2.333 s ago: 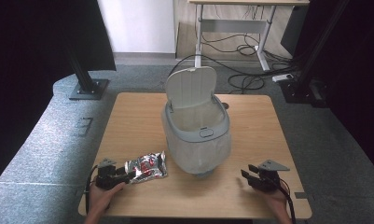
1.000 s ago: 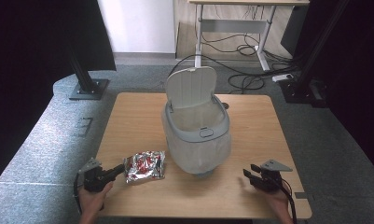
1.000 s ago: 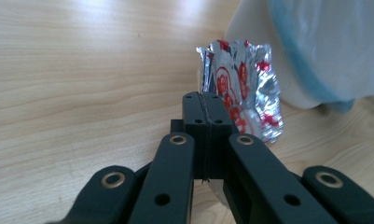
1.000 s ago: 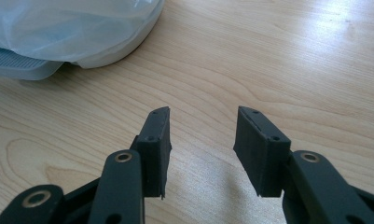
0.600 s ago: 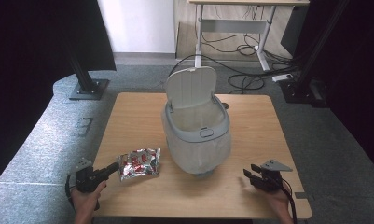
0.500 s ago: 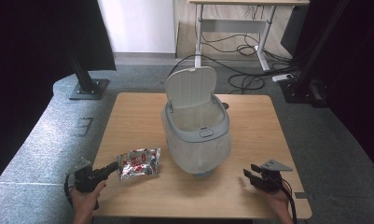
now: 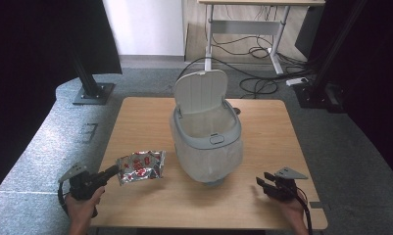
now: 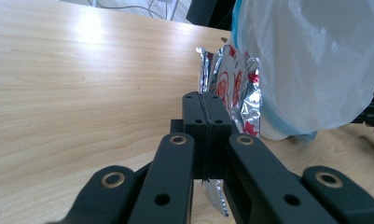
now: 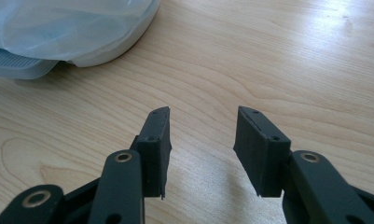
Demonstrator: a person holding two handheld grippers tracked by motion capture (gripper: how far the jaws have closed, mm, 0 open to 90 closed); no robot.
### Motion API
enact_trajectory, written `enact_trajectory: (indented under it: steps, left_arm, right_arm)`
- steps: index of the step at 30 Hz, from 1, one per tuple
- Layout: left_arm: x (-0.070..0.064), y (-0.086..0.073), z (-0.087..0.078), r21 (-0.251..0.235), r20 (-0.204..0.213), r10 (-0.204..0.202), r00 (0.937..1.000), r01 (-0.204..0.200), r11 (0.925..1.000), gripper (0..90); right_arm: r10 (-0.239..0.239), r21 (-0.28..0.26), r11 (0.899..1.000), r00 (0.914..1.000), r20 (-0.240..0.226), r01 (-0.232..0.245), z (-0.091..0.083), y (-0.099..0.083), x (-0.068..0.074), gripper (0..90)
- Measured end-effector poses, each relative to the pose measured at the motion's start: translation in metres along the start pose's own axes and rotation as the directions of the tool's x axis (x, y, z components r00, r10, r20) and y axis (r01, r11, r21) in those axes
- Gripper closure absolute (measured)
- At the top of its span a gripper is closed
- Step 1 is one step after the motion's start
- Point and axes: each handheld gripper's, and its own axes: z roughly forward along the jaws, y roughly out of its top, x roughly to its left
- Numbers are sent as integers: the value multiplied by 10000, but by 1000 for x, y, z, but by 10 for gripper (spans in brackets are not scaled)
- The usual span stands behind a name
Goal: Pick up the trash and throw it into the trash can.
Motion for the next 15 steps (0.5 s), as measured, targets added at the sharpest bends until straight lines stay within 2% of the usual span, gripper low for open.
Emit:
enact_trajectory:
  steps: [3, 6, 10, 15]
  left_arm:
    - [-2, 6, -2, -114, 56, 69, 10000, -68, 9999, 900]
    - [-4, 16, -5, -287, 372, -3, 9993, 14, 9996, 900]
    - [-8, 25, -7, -348, 491, 133, 9987, -116, 9993, 900]
    - [-14, 46, -14, -640, 847, 244, 9961, -190, 9978, 900]
  right_arm:
    - [49, 6, 10000, 10000, 31, -49, 0, 0, -2, 548]
    - [78, 16, 10000, 10000, 54, -78, 0, -1, -3, 547]
    - [91, 4, 10000, 9999, 63, -91, -1, -1, -3, 547]
    - [93, 25, 10000, 9999, 67, -93, 0, -1, -4, 547]
